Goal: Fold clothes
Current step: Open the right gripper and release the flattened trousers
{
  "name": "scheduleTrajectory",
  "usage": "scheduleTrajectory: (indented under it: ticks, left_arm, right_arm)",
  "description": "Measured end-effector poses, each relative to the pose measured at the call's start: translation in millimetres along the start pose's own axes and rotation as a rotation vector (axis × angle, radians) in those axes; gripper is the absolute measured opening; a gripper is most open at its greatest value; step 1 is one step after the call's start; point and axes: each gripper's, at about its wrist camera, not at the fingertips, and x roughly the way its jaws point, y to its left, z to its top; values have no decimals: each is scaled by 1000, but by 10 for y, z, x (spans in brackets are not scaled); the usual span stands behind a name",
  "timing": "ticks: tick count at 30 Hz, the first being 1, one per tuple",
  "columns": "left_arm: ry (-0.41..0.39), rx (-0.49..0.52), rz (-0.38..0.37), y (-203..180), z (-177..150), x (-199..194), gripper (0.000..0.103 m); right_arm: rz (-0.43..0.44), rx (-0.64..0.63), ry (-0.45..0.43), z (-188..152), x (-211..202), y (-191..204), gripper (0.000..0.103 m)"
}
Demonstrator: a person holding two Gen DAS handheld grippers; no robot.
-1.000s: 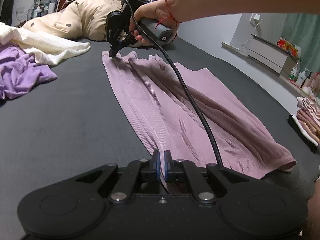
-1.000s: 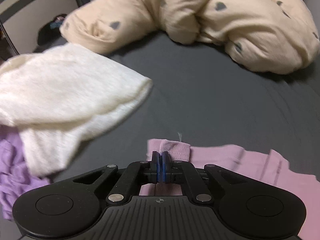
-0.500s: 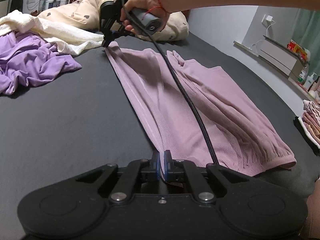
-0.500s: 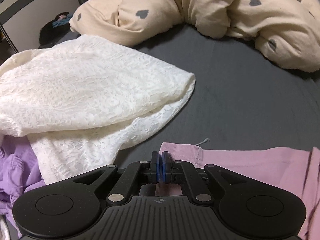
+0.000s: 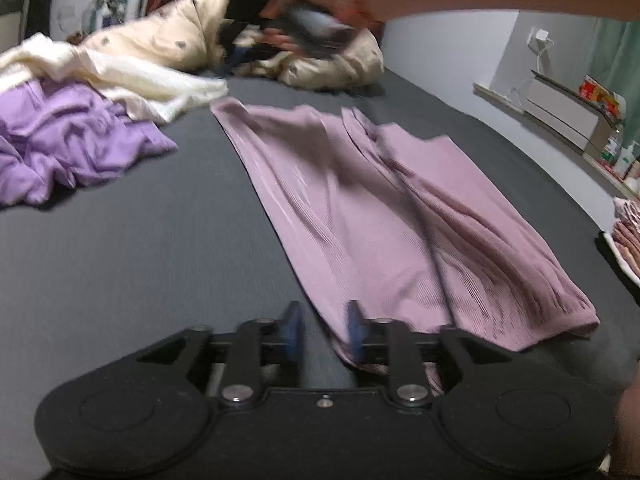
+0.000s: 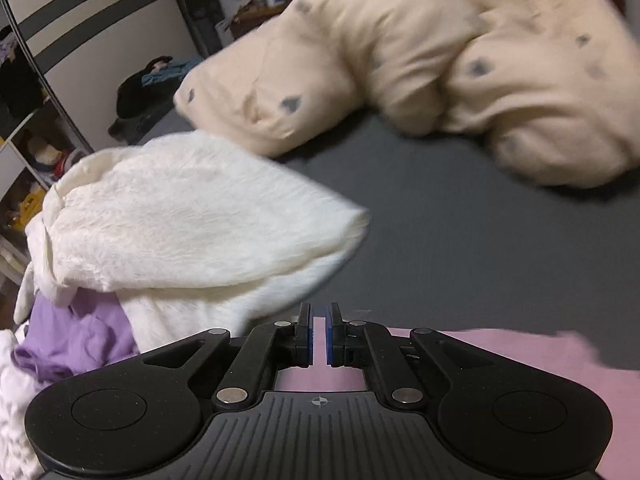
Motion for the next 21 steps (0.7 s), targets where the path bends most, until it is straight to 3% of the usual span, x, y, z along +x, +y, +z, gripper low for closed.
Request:
scheduleTrajectory:
  ticks: [6, 8, 9, 10, 16, 19, 21]
  left_arm:
    - [-106, 8, -18, -79, 39, -119, 47]
    - [-115, 25, -44, -159, 32, -109, 49]
    - [-115, 39, -54, -209, 24, -96, 50]
    - [-115, 55, -62, -265, 11, -79, 51]
    - [-162, 155, -116, -580, -68, -58, 52]
    - [-190, 222, -151, -805, -99, -62, 59]
    - [-202, 262, -192, -971, -115, -42, 60]
  right_arm:
    - [-104, 136, 5, -312, -749, -856, 9]
    - [-127, 194, 9, -481, -932, -1115, 32]
    - [-134, 224, 2, -588, -1012, -1240, 59]
    - [-152, 249, -9, -687, -1086, -1363, 76]
    - [-408, 306, -31, -1145, -1494, -2118, 76]
    - [-473, 310, -44, -1302, -1628, -2470, 76]
    - [-458, 324, -45, -1381, -1671, -2689, 76]
